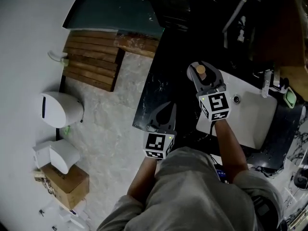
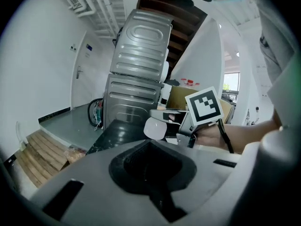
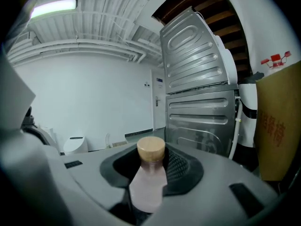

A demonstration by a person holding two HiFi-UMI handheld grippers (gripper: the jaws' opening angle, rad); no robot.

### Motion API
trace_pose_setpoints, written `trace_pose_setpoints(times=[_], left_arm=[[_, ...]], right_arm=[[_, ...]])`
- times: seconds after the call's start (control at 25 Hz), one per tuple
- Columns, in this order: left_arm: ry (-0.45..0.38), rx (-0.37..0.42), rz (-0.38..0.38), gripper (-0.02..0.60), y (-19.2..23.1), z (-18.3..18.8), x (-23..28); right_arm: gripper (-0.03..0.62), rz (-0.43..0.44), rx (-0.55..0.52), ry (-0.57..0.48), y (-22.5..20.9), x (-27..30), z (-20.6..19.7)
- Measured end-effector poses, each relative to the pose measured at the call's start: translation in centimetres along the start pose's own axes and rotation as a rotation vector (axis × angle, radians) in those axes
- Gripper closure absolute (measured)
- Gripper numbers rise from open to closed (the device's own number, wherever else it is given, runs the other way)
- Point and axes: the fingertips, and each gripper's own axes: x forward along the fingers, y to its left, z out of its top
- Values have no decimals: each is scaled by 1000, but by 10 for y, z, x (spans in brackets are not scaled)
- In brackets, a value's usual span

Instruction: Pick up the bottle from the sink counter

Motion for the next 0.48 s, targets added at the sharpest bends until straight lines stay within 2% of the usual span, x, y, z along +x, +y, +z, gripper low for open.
trace_pose_setpoints(times=[0.48], left_arm=[[-77, 38, -130, 569, -6, 36, 9]], right_arm=[[462, -160, 24, -7, -7, -63, 15]])
